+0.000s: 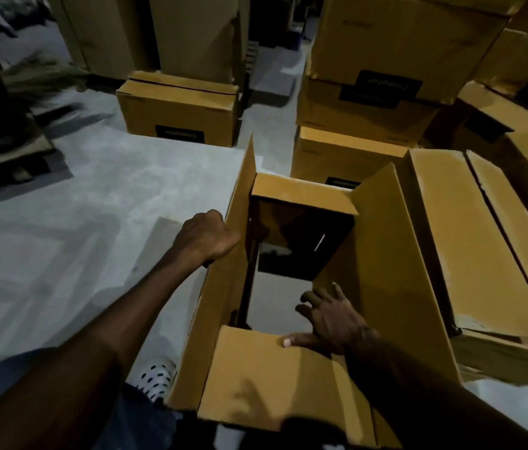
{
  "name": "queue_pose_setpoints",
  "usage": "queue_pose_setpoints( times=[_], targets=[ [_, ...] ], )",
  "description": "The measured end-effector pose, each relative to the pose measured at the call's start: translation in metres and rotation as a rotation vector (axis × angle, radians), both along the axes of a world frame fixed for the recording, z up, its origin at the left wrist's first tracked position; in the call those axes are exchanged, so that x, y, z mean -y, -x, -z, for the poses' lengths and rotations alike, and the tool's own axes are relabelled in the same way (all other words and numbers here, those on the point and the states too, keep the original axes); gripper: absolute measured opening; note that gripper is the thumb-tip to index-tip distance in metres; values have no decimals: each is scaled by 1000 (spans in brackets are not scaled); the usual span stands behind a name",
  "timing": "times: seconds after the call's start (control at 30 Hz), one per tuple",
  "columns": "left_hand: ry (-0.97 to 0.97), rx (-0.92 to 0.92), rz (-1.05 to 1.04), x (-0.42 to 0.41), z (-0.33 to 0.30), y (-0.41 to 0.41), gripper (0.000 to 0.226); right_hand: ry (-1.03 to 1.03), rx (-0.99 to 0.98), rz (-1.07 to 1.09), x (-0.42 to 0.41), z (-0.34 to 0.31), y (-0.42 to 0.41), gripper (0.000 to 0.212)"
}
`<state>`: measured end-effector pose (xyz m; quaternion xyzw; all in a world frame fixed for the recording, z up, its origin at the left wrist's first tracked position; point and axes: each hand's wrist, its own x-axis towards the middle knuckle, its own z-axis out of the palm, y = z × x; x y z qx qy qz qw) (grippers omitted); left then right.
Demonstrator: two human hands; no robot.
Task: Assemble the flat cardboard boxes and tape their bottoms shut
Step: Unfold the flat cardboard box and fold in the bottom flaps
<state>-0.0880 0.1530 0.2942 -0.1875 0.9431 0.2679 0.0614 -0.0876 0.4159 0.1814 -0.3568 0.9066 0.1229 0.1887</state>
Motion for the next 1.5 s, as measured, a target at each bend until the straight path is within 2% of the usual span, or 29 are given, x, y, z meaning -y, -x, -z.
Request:
queue_pose_setpoints(
  times=[0.07, 0.17, 0.27, 0.37, 0.47, 0.5, 0.6, 0.73, 0.87, 1.0, 1.2, 1.33, 1.43, 1.5],
  targets=[
    [0, 59, 37, 2, -2, 1, 27, 117, -59, 92, 4, -5, 25, 103],
    [66, 102, 91, -2, -1, 1, 28, 226, -239, 223, 9, -18, 80, 89],
    [134, 72, 112, -4, 2, 4, 32, 286, -337, 363, 17, -31, 137, 91],
    [184, 32, 132, -5, 8, 9, 39, 257, -329, 400, 26, -34, 176, 86],
    [183, 11, 114, -3, 13, 12, 43, 172, -289, 339, 36, -33, 195, 54],
    [167, 8, 105, -1, 13, 14, 42, 164, -305, 323, 38, -30, 196, 51],
    [105, 23, 108, 1, 15, 17, 40, 154, -340, 327, 37, -2, 187, 56],
    [84, 33, 153, -5, 19, 16, 36, 31, -223, 332, 36, 32, 176, 70],
    [92, -29, 142, -7, 18, 15, 43, 5, -90, 303, 28, 0, 193, 69],
    [128, -29, 147, -10, 12, 12, 35, 81, -167, 378, 1, -52, 178, 75],
    [73, -3, 167, -23, 3, -2, 21, 338, -193, 566, -76, -95, 106, 79],
    [-26, 46, 180, -32, 2, -21, 12, 759, -74, 743, -102, -99, 53, 70],
    [-180, 28, 165, -41, 2, -39, 40, 1096, 9, 850, -86, -109, 26, 54],
    [-305, 59, 170, -55, 4, -54, 62, 1174, 118, 897, -67, -110, 10, 53]
  ],
)
